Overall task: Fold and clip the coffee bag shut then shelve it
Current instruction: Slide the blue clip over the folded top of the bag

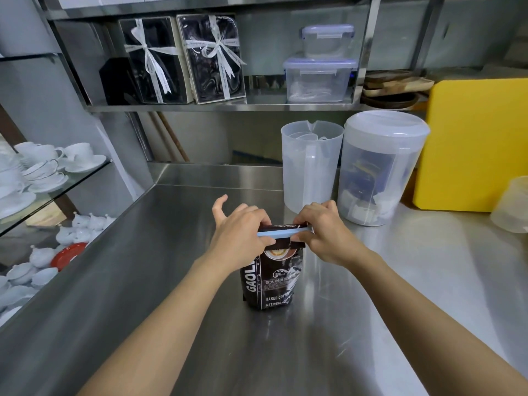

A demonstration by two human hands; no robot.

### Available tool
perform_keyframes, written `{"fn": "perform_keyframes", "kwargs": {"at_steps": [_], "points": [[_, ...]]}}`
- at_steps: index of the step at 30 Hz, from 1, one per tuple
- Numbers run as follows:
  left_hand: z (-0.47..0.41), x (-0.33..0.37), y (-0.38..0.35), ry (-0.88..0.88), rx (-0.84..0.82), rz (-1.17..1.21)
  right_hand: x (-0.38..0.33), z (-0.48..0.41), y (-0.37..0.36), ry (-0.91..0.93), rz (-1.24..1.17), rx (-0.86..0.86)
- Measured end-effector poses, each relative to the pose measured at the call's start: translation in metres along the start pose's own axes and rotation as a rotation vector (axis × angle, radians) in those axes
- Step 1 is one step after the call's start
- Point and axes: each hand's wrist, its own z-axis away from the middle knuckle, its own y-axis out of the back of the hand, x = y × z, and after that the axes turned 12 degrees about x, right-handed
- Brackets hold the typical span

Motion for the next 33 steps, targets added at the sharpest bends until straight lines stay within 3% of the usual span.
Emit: {"fn": "perform_keyframes", "kwargs": {"at_steps": [6, 15, 24, 33], "points": [[0.001, 0.001, -0.007, -0.045, 0.094, -0.028, 0.004, -0.001, -0.004, 0.038, 0.029, 0.035], [0.005, 0.002, -0.008, -0.043, 0.152, -0.017, -0.006, -0.009, -0.008, 0.105, 0.076, -0.047], [0.009, -0.016, 0.005, 0.14, 0.142, 0.097, 0.003, -0.003, -0.005, 0.107, 0.132, -0.01], [0.016, -0.018, 0.002, 0.102, 0.208, 0.065, -0.005, -0.005, -0.004, 0.119, 0.138, -0.026]]}}
